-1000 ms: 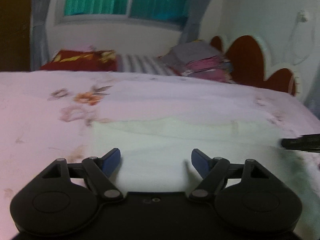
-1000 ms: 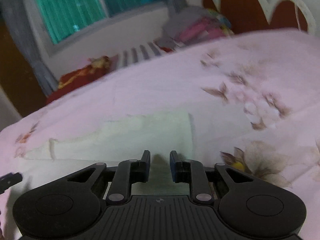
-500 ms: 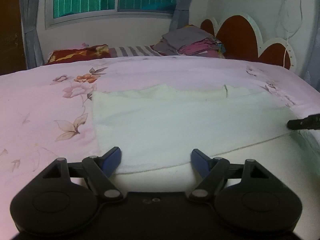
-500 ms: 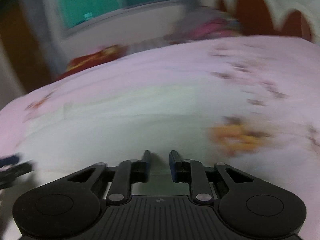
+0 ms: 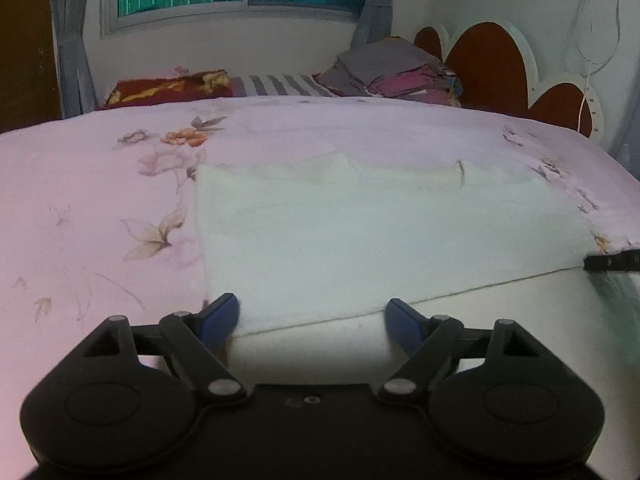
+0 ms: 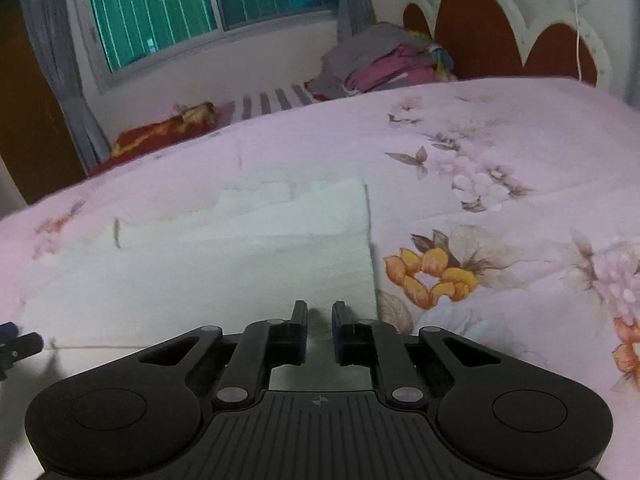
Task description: Fold small clothes
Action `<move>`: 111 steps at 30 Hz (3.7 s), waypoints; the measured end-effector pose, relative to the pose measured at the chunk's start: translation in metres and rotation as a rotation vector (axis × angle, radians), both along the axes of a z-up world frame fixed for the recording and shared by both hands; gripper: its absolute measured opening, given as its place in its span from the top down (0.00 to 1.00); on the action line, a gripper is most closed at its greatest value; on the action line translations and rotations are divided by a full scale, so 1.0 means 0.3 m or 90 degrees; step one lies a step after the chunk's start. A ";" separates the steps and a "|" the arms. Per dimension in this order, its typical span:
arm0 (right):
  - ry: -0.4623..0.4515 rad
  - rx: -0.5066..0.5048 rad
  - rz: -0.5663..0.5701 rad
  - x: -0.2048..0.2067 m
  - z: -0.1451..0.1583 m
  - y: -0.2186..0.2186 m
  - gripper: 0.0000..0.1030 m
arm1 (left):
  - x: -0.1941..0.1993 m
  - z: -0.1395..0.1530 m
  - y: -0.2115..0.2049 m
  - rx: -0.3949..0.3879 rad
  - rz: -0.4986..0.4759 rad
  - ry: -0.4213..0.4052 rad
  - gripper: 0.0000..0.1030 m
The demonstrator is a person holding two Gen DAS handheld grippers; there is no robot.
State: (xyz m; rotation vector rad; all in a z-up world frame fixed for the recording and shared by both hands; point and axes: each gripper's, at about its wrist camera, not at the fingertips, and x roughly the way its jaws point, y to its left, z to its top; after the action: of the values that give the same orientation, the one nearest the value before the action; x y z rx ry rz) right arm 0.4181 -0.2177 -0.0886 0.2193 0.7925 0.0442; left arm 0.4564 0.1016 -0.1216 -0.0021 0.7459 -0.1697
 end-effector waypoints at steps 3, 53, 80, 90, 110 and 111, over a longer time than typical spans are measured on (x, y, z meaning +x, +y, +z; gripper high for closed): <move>0.028 0.024 -0.015 -0.007 -0.004 -0.016 0.89 | -0.022 0.029 0.020 -0.019 0.006 -0.014 0.20; 0.074 0.388 0.055 -1.058 -0.008 -0.366 0.62 | -1.007 -0.064 0.239 -0.448 0.096 0.109 0.49; 0.041 0.460 0.117 -0.995 0.032 -0.416 0.98 | -1.024 -0.036 0.224 -0.462 0.154 0.048 0.96; -0.101 0.435 0.159 -0.773 0.352 -0.372 0.98 | -0.806 0.273 0.195 -0.484 0.105 -0.101 0.96; 0.011 0.447 -0.003 0.073 0.136 -0.327 0.98 | 0.042 0.047 0.284 -0.519 0.149 0.044 0.96; 0.020 0.452 -0.012 0.097 0.112 -0.329 0.98 | 0.068 0.032 0.288 -0.520 0.151 0.049 0.96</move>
State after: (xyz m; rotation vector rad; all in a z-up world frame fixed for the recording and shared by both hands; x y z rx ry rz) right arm 0.4473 -0.3162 -0.0549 0.9001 0.7822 0.3064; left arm 0.4767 0.1878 -0.1118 -0.8743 0.7041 -0.2390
